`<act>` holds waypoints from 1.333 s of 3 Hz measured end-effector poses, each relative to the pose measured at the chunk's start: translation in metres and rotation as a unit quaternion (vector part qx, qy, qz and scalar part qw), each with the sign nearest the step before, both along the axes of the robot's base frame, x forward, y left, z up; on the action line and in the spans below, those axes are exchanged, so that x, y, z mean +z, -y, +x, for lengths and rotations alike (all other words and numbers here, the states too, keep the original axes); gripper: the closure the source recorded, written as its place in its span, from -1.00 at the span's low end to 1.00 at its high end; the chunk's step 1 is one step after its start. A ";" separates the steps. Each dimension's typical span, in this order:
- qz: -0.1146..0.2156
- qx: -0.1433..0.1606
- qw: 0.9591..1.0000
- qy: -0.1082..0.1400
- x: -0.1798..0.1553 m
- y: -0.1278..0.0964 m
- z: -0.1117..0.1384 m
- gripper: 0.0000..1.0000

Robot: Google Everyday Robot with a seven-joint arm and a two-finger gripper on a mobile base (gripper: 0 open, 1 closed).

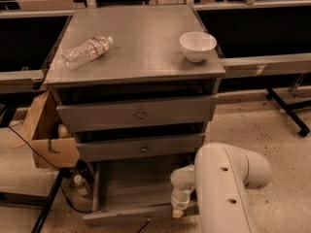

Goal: Open bottom drawer

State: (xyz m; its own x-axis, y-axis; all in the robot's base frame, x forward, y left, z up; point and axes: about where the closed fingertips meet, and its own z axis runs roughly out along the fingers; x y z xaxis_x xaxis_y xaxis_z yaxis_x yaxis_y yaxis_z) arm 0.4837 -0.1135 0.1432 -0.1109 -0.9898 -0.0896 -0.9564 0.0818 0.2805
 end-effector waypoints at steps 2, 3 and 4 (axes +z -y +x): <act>0.002 -0.003 1.000 -0.001 0.000 0.000 0.000 0.02; 0.002 -0.003 1.000 -0.001 0.000 0.000 0.003 -0.44; 0.002 -0.003 1.000 -0.001 0.000 0.000 0.003 -0.91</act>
Offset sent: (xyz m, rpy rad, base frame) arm -0.2000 -0.0176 -0.0423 0.1008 0.0918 -0.1932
